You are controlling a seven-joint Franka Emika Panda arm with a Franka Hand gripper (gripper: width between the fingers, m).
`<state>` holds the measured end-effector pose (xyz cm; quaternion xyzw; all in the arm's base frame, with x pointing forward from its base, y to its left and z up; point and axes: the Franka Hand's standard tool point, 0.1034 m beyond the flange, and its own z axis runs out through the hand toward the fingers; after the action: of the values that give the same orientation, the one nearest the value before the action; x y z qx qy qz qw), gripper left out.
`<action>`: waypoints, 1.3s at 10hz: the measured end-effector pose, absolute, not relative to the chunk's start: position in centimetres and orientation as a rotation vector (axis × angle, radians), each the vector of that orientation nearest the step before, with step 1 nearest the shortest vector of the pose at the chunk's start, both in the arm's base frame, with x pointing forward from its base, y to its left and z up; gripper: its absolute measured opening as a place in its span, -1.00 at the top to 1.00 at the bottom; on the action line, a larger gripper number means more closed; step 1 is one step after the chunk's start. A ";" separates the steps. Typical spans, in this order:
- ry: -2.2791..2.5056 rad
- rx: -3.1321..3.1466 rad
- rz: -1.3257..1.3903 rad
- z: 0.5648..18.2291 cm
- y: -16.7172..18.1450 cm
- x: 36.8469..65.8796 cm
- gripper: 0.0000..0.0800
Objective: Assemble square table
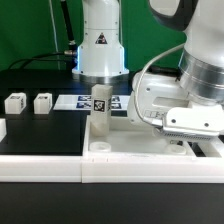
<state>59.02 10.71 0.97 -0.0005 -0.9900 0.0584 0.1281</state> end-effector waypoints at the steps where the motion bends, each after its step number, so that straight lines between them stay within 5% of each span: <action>1: -2.876 -0.003 0.166 0.9 10.9 59.1 0.82; 10: -2.829 -0.051 0.215 1.0 11.8 59.2 0.82; 11: -2.825 -0.057 0.226 1.2 11.2 59.2 0.59; 13: -2.814 -0.061 0.261 1.5 9.9 59.2 -0.30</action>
Offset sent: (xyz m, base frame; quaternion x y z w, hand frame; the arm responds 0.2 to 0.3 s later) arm 0.0243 0.0453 0.0046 0.0023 0.0109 0.0152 0.9998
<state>59.18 9.92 1.48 -0.0212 -0.9831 0.0914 0.1570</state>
